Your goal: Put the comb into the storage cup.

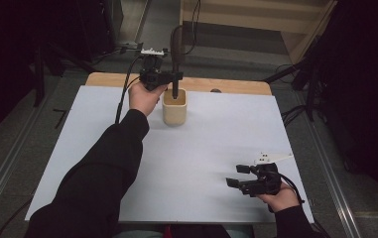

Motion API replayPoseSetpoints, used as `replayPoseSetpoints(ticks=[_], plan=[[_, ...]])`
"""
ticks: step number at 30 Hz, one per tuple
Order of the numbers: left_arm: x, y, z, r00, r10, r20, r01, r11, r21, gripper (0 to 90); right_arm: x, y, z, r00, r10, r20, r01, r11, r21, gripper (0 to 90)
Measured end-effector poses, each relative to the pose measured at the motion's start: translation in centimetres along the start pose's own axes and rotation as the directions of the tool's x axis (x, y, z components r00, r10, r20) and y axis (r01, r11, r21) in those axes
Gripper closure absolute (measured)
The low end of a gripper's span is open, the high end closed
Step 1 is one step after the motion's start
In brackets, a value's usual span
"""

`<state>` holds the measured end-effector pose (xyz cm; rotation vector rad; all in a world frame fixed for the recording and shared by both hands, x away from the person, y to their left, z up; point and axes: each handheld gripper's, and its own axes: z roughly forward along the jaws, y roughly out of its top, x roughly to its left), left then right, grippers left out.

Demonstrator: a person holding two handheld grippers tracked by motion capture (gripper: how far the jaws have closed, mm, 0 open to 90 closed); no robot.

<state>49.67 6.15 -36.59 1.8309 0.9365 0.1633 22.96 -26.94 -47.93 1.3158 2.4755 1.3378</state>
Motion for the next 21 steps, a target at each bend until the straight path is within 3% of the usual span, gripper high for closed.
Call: replayPoseSetpoints(ticks=[21], plan=[[0.9, -1.3, 1.8, 0.9999, 0.013, 0.004, -0.013, 0.9997, 0.020, 72.5, 0.0, 0.1, 0.0, 1.0000, -0.003, -0.004, 0.003, 1.000, -0.006, 25.1]])
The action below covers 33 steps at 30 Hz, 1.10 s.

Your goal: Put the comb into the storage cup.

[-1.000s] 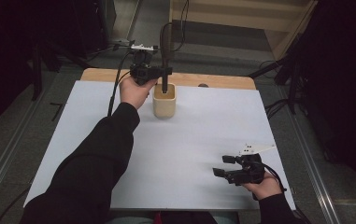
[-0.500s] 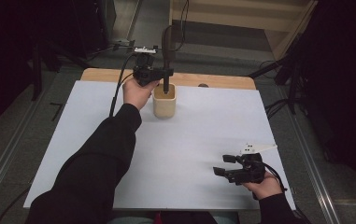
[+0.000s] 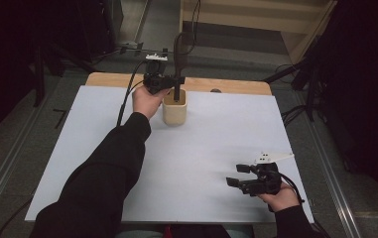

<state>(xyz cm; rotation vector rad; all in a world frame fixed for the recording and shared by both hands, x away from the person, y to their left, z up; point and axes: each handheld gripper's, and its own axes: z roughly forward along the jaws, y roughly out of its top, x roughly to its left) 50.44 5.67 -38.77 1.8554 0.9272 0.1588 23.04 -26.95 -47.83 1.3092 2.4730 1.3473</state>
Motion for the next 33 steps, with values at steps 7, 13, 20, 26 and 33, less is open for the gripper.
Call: replayPoseSetpoints(ticks=[7, 13, 20, 26, 33], plan=[[0.2, -0.4, -0.1, 1.0000, 0.002, 0.000, -0.002, 0.9998, -0.018, 72.5, 0.0, 0.1, -0.1, 1.0000, -0.006, 0.006, 0.006, 1.000, -0.008, 25.1], [0.5, -0.9, 0.1, 1.0000, -0.003, -0.001, 0.003, 0.9999, -0.015, 72.5, 0.0, 0.1, -0.2, 0.9999, -0.004, 0.010, 0.004, 1.000, -0.013, 25.1], [0.6, -1.4, 0.4, 1.0000, -0.006, 0.005, 0.006, 1.0000, -0.006, 72.4, -0.1, 0.1, -0.2, 0.9999, -0.008, 0.010, 0.008, 1.000, -0.011, 25.1], [0.7, -2.0, 0.5, 1.0000, 0.008, 0.005, -0.008, 0.9999, 0.012, 72.5, 0.0, 0.2, -0.3, 0.9999, -0.008, 0.013, 0.009, 1.000, -0.019, 25.1], [0.7, -2.5, 0.7, 0.9999, 0.014, 0.009, -0.014, 0.9998, 0.013, 72.4, 0.0, 0.2, -0.2, 0.9999, -0.009, 0.014, 0.010, 1.000, -0.013, 25.1]])
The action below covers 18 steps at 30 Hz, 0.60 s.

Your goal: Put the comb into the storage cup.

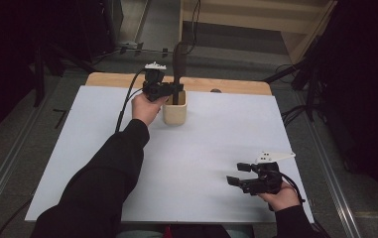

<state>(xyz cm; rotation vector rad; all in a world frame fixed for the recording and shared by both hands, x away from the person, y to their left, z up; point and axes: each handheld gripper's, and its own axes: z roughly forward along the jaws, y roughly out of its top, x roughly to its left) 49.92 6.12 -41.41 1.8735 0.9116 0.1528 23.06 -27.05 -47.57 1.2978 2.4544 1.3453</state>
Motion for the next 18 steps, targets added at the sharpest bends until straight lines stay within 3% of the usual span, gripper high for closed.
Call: replayPoseSetpoints(ticks=[18], plan=[[0.13, -0.76, -0.03, 0.9999, 0.004, 0.011, -0.004, 1.0000, 0.009, 72.4, -0.01, 0.00, 0.03, 1.0000, -0.002, -0.002, 0.002, 1.000, 0.000, 25.1]])
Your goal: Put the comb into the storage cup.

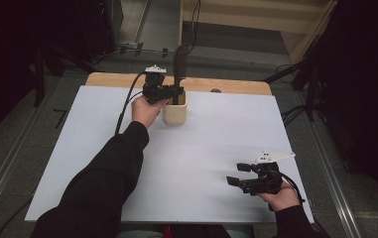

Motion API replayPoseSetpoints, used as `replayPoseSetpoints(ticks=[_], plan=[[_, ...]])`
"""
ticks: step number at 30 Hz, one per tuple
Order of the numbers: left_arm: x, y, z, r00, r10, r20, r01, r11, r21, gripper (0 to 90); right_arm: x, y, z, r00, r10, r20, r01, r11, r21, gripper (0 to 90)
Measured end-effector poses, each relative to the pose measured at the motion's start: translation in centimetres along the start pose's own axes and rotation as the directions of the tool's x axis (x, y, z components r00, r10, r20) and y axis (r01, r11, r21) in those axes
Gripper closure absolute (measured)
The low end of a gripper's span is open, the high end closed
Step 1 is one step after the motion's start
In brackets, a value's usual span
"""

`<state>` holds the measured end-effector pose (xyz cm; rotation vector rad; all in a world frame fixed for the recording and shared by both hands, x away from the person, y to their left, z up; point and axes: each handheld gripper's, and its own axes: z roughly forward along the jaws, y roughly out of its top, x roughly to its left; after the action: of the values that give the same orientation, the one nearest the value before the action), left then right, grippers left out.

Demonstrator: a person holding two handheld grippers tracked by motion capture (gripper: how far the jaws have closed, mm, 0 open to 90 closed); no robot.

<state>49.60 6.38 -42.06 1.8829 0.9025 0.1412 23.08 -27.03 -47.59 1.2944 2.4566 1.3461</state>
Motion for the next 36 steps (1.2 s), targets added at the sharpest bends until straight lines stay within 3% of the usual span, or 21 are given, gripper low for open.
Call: replayPoseSetpoints(ticks=[14, 16, 18, 21, 28, 36], plan=[[0.3, -0.7, 0.2, 0.9999, 0.016, 0.000, -0.016, 0.9997, 0.018, 71.4, 0.0, 0.0, 0.1, 1.0000, 0.000, -0.002, 0.000, 1.000, 0.005, 25.1], [0.3, -0.6, 0.1, 0.9998, 0.001, 0.022, -0.002, 0.9999, 0.011, 60.8, 0.1, 0.0, 0.1, 1.0000, 0.000, -0.004, 0.000, 1.000, 0.003, 25.1], [0.2, -0.5, -0.2, 0.9999, 0.015, -0.001, -0.015, 0.9999, 0.007, 45.5, 0.1, 0.0, 0.1, 1.0000, 0.000, -0.003, 0.000, 1.000, 0.003, 25.1], [0.3, -0.2, -0.6, 0.9995, 0.021, -0.025, -0.021, 0.9998, -0.002, 35.1, 0.1, 0.0, 0.0, 1.0000, -0.002, -0.004, 0.002, 1.000, 0.003, 25.1], [0.9, 0.1, -1.5, 0.9996, -0.021, -0.018, 0.021, 0.9996, -0.019, 30.6, 0.1, 0.0, 0.1, 1.0000, -0.004, -0.005, 0.004, 1.000, 0.006, 25.1], [1.3, -0.1, -2.3, 0.9986, -0.053, -0.005, 0.053, 0.9986, -0.001, 26.0, 0.1, 0.1, 0.1, 1.0000, -0.004, -0.005, 0.004, 1.000, 0.011, 25.1]])
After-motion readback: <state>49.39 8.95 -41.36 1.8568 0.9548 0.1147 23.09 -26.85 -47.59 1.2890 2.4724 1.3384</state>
